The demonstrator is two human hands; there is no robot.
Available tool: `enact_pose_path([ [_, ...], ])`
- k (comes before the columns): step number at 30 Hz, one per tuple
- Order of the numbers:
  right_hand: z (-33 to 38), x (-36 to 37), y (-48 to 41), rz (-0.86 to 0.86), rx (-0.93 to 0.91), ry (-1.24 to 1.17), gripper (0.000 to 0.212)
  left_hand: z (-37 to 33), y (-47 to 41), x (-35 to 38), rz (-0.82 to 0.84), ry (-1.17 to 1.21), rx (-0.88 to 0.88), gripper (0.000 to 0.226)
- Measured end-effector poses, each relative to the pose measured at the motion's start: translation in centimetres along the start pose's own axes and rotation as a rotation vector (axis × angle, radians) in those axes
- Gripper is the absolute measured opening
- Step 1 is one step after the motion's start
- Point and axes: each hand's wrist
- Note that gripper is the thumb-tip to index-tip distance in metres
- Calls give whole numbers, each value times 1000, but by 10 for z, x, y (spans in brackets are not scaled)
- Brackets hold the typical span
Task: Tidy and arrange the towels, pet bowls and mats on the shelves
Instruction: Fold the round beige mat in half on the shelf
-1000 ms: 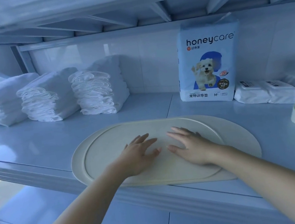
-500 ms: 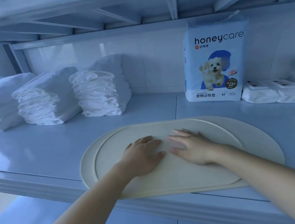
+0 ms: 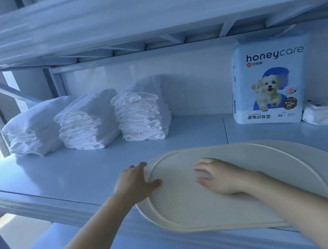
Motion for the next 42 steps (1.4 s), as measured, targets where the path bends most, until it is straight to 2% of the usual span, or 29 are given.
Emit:
enact_pose_path([
  [5,-4,4,6,-33,-9,-35,47,-2,-9,-7,17,78,-38,87],
  [8,-12,7,11,-37,-1,-76,48,-5,-8,-7,18,256,-38,86],
  [15,-30,13,22,-55,-6,-97,46,3,-1,-8,10,421,-74,96],
  [19,-37,10,23,-49,-47,-94,46,-9,5,-11,-33,584,-86,94],
  [23,-54,3,33,-51,-86,-93,45,-50,9,-19,-93,822,-73,86],
  [28,-93,-3,68,-77,-108,-86,42,-126,12,4,-44,745,-4,90],
  [34,-168,-17,123,-144,-17,-94,39,-229,0,48,-81,846,24,60],
  [36,-194,-22,139,-185,21,-87,37,-262,-3,62,-28,863,35,56],
  [38,-216,-27,151,-237,79,-123,33,-290,-5,81,65,827,64,61],
  [41,-236,-28,161,-304,175,-204,31,-312,0,101,298,550,176,53],
  [42,-239,-26,162,-322,192,-231,30,-313,3,101,324,459,219,47],
])
Point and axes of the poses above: each hand's wrist, its own y-axis away from the middle knuckle, its own x-axis out of the palm, z = x × y, and after that the axes turned 6 degrees about y, right-handed
